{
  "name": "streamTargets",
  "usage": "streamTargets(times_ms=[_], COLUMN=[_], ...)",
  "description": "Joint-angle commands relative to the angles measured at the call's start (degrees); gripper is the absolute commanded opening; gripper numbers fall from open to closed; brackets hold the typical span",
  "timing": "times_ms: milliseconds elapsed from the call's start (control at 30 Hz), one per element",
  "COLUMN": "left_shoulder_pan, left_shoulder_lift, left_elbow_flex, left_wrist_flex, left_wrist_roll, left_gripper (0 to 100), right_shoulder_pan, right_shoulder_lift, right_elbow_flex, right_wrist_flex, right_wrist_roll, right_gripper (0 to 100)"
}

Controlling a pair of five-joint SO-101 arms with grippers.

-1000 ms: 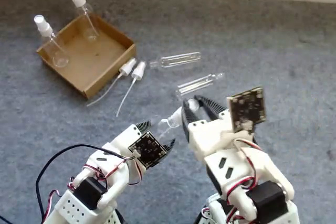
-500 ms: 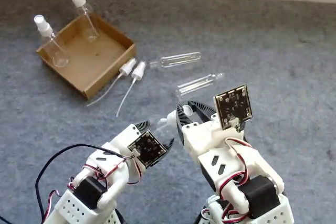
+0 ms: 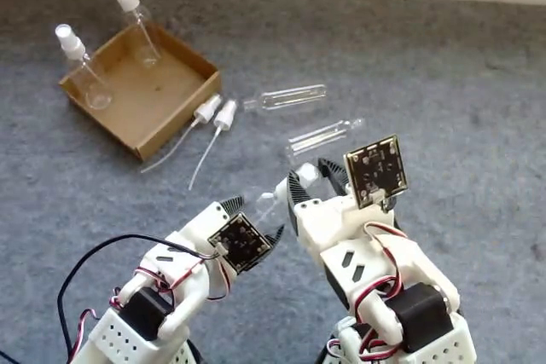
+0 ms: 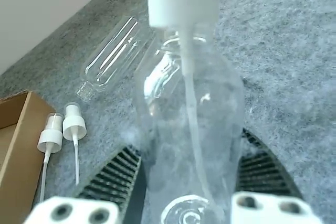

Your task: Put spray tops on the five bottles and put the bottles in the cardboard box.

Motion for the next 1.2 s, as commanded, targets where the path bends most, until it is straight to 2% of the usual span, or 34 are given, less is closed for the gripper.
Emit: streamTargets(times_ms=[0, 233, 333, 467, 600, 733, 967, 1167], left_shoulder_pan=[-0.6, -0.7, -0.7, -0.7, -0.8, -4.3, -7.0, -10.1], left_shoulder_lift=[-0.7, -0.7, -0.7, -0.7, -0.7, -0.7, -0.7, -0.7], left_elbow_flex=[0.9, 1.1, 1.1, 0.7, 0.7, 0.7, 1.1, 0.7], left_wrist_flex=[-1.8, -1.8, -1.8, -1.6, -1.7, -1.8, -1.8, -2.7], left_wrist_roll=[-0.4, -0.4, -0.4, -0.4, -0.4, -0.4, -0.4, -0.4], left_gripper=[9, 9, 9, 9, 9, 9, 9, 9], right_shoulder_pan=[-0.7, -1.0, -4.5, -9.2, -9.2, -9.2, -9.1, -9.1], right_shoulder_lift=[-0.7, -0.7, -0.7, -0.7, -0.7, -1.0, -9.6, -12.7], right_elbow_flex=[-0.3, -0.3, -0.6, -0.9, -0.9, -1.2, -5.5, -2.7], right_wrist_flex=[-0.7, -0.6, 1.6, 5.8, 6.3, 6.3, 6.3, 6.2], right_wrist_roll=[1.0, 4.8, 5.3, 8.3, 9.2, 9.2, 9.2, 9.2], right_gripper=[16.3, 16.3, 16.8, 23.7, 24.6, 24.6, 24.6, 24.5])
